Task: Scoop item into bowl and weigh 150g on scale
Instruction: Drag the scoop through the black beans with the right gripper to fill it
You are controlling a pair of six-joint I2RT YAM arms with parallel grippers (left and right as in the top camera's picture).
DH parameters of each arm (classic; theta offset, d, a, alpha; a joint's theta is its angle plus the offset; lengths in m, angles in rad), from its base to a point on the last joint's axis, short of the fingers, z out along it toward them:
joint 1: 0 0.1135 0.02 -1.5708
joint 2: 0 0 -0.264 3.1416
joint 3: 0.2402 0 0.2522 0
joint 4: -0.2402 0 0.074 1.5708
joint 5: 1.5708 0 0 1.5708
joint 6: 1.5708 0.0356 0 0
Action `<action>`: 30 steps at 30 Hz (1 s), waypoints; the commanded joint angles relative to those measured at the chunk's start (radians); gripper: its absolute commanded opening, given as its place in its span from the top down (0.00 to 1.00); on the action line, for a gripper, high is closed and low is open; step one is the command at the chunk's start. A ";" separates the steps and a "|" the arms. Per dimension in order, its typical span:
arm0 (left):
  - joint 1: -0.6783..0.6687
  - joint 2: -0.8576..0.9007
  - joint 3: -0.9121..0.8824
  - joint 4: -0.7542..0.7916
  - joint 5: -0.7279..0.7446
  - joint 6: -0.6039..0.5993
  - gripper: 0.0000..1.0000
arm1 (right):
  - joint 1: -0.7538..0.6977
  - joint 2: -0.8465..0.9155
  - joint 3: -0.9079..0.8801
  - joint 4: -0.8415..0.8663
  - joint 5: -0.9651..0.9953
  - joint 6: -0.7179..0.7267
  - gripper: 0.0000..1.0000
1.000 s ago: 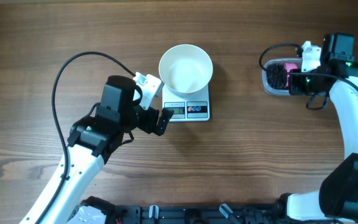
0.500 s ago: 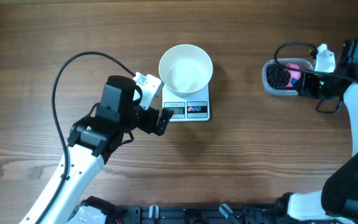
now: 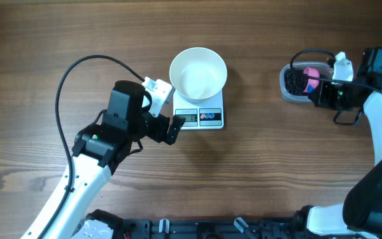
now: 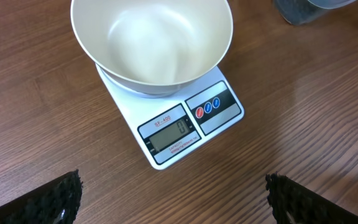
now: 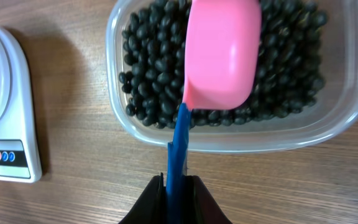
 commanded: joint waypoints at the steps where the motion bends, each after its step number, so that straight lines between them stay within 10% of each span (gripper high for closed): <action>1: -0.003 0.008 -0.006 0.000 0.009 0.014 0.00 | 0.003 0.020 -0.017 0.005 -0.106 -0.018 0.96; 30: -0.003 0.008 -0.006 0.000 0.009 0.014 0.00 | -0.033 0.020 -0.017 -0.002 -0.150 0.016 0.96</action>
